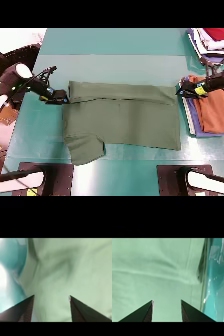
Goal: Fold the shirts.
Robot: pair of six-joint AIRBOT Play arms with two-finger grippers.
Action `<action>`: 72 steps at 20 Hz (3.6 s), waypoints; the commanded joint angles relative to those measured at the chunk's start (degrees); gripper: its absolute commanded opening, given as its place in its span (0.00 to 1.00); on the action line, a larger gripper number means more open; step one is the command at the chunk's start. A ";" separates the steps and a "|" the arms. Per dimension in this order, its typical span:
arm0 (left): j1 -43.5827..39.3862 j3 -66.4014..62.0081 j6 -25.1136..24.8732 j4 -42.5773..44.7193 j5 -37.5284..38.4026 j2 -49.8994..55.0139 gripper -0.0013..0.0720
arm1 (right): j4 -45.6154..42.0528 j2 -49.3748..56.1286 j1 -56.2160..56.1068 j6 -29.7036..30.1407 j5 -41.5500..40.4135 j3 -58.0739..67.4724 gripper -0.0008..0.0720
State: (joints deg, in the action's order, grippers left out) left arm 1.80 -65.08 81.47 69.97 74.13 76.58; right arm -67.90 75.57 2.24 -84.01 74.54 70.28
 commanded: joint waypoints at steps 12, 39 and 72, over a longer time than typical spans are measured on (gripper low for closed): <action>-0.04 42.32 7.06 -9.90 -0.98 -28.89 0.70 | 2.47 -12.33 0.20 1.55 -1.03 -9.92 0.56; -0.04 43.36 2.08 -15.52 -2.84 -28.92 0.05 | 0.37 -15.13 15.87 5.68 3.41 -44.52 0.30; -0.04 3.10 -3.91 -9.38 -23.69 2.40 0.94 | 2.43 18.25 -4.35 2.08 0.35 14.84 0.54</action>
State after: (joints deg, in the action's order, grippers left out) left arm 1.78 -60.62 77.82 61.87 51.35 77.25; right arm -69.91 89.67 -2.63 -82.91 74.96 80.75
